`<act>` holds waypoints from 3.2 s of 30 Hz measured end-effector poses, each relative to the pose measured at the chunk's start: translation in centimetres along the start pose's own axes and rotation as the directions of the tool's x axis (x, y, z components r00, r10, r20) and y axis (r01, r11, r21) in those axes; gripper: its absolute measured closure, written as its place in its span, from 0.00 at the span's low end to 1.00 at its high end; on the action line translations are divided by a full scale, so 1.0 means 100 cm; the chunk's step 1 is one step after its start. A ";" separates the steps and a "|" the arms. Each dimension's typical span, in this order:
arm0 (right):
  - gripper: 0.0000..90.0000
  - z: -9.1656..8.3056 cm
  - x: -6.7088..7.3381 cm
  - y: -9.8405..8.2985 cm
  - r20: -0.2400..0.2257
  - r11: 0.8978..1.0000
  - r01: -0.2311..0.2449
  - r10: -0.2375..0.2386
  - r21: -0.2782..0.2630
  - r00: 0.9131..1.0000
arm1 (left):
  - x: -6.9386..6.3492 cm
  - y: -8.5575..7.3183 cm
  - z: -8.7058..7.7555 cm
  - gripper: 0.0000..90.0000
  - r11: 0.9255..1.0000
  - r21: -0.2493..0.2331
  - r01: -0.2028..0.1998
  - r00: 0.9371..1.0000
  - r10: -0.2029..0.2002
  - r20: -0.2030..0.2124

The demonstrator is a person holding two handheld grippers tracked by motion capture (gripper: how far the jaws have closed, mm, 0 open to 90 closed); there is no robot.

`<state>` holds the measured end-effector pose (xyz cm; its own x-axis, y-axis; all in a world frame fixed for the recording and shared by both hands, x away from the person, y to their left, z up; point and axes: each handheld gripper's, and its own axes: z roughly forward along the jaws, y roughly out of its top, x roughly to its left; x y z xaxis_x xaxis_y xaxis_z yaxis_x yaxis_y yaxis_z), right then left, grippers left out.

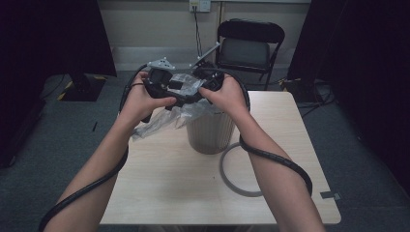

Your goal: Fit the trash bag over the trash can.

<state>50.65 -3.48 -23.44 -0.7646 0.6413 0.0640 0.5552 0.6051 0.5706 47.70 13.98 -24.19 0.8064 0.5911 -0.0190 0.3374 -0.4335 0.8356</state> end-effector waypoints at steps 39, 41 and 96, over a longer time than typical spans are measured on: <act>1.00 0.003 0.003 0.007 0.008 0.999 0.025 -0.026 0.025 1.000 | 0.007 0.029 -0.010 0.26 0.988 0.141 -0.062 0.988 0.040 0.152; 1.00 0.004 0.004 0.006 -0.036 1.000 0.014 -0.013 0.012 0.999 | 0.007 0.030 -0.010 0.23 0.981 0.158 -0.117 0.986 0.096 0.134; 0.54 -0.023 -0.028 -0.008 -0.052 0.998 0.012 -0.015 -0.057 0.999 | 0.019 0.025 -0.026 0.25 0.995 0.096 -0.039 0.991 0.027 0.129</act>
<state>51.58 -6.81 -22.22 -0.7889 0.6066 0.0982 0.5265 0.5849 0.6170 48.81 15.75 -20.74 0.8711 0.4865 -0.0674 0.3505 -0.5197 0.7791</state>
